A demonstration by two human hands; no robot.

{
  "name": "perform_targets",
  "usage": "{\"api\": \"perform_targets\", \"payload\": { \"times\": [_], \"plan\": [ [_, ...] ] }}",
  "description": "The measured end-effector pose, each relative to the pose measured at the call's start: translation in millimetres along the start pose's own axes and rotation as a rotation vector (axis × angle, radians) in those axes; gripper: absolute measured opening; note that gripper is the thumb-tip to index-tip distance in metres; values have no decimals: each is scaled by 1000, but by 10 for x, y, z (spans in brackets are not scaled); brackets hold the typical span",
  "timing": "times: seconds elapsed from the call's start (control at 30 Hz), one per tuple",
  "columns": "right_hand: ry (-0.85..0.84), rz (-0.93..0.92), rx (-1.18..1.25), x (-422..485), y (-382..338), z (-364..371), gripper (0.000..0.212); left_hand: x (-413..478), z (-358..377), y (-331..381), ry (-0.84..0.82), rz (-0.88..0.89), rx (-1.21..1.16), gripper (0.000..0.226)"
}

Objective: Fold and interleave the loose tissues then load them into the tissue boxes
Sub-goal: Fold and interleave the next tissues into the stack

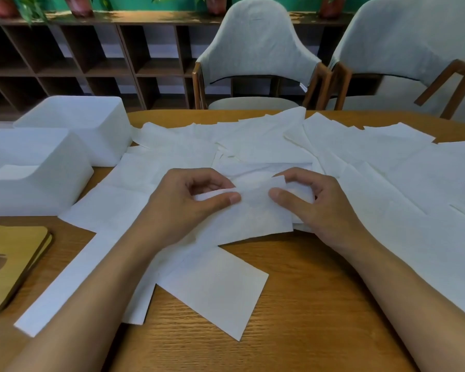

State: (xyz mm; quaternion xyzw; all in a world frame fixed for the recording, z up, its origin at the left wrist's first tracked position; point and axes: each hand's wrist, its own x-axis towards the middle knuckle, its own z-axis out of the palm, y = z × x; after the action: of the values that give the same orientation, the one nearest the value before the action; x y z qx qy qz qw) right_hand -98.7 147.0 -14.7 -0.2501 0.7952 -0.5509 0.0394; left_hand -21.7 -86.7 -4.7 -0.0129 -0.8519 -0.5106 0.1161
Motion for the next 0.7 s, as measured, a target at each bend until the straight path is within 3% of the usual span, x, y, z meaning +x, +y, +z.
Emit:
{"api": "perform_targets", "payload": {
  "times": [0.1, 0.23, 0.43, 0.7],
  "plan": [
    [-102, -56, -59, -34, -13, 66, 41, -5, 5, 29, -3, 8, -31, 17],
    [-103, -84, -100, -60, -37, 138, 61, 6, 46, 58, 50, 15, -14, 20],
    [-109, -54, -114, -82, -97, 152, 76, 7, 101, 101, 202, -25, -76, 20],
    [-108, -120, -142, -93, -133, 164, 79, 24, 198, 119, 259, -51, -108, 16]
  ]
}}
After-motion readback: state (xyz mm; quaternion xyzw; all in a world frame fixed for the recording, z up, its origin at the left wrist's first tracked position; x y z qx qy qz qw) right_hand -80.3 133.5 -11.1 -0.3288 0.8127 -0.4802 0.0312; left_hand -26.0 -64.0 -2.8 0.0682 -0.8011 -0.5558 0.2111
